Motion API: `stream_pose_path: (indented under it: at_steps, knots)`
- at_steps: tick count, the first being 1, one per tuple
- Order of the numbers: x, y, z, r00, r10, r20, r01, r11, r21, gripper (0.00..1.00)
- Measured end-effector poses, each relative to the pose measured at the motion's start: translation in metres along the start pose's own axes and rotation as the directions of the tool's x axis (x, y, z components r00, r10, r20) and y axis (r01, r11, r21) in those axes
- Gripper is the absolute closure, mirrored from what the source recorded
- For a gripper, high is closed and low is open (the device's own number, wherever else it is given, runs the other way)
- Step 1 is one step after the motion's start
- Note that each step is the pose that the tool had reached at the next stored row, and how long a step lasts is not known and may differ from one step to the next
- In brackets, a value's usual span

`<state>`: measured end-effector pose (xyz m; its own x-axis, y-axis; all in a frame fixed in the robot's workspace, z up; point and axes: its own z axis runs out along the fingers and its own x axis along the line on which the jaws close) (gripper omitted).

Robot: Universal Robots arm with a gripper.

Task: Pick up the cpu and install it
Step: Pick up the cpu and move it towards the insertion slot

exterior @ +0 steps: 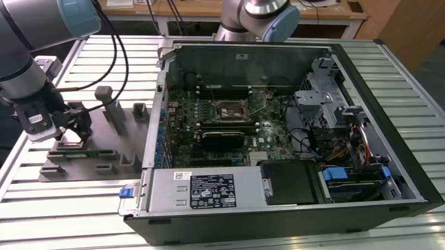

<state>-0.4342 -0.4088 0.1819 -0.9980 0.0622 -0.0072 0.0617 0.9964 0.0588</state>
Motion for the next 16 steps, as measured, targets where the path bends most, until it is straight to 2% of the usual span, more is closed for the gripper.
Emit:
stream_pose_path:
  at_steps: [6,16]
  knots:
    - [0.0001,0.0001,0.0001,0.9999,-0.016,-0.0009,0.016,0.9999,-0.0003,0.35]
    - [0.0001,0.0002,-0.0015,0.9999,-0.017,-0.0009,0.017,0.9999,-0.0008,0.35]
